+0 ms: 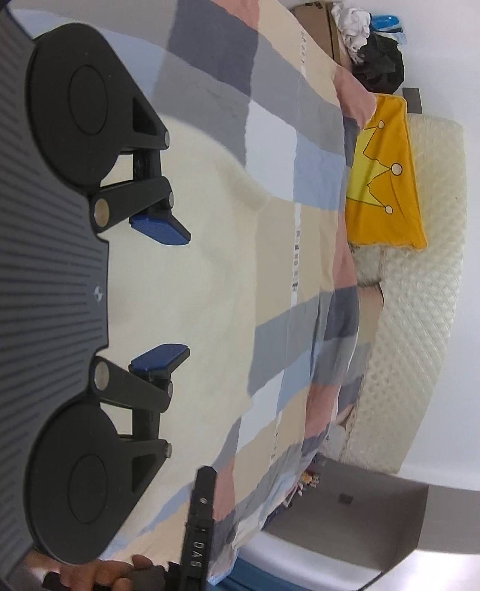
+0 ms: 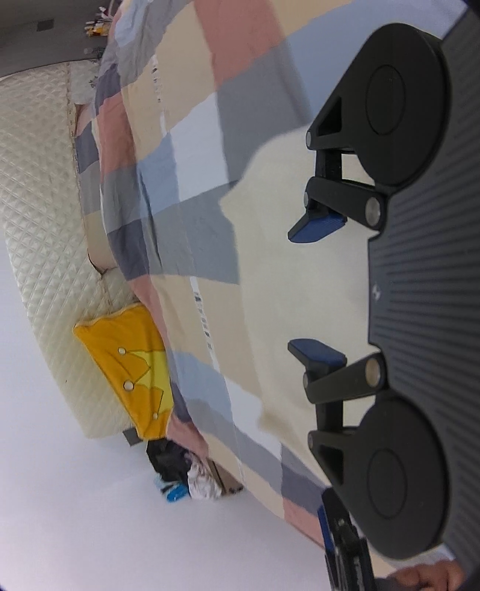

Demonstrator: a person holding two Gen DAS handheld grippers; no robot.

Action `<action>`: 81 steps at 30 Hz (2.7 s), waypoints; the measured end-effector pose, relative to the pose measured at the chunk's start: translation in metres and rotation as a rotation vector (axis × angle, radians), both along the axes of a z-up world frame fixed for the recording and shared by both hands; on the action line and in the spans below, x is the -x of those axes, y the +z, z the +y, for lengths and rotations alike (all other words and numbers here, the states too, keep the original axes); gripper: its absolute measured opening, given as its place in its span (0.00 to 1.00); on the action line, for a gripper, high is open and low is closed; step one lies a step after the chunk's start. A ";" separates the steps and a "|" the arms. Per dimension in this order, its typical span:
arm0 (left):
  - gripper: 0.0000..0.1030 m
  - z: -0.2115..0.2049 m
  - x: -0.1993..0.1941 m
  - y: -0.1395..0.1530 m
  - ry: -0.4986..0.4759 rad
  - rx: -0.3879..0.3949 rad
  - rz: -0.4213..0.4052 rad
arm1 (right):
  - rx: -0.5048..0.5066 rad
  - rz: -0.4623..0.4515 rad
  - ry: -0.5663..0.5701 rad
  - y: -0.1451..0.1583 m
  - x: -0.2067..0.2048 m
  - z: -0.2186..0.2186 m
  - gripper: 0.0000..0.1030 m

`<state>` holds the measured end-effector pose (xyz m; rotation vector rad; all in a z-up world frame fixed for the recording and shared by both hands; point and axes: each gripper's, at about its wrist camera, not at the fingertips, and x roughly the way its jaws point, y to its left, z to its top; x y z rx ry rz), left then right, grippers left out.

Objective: Fold large clothes
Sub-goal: 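Pull both tools back above the folded sweater, then push the folded sweater edge with both open tools to tidy it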

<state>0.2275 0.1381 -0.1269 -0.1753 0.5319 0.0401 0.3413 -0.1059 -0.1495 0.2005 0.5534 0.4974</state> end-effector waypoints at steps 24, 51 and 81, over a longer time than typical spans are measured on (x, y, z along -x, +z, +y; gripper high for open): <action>0.65 -0.026 0.078 -0.031 0.051 0.260 0.083 | -0.347 0.291 -0.064 -0.040 0.072 -0.038 0.61; 0.71 0.058 0.056 -0.092 0.328 0.688 0.232 | -0.608 0.537 -0.077 -0.079 0.050 -0.045 0.93; 0.70 0.102 0.075 -0.120 0.565 1.046 0.124 | -0.749 0.596 -0.368 -0.110 0.039 -0.079 0.91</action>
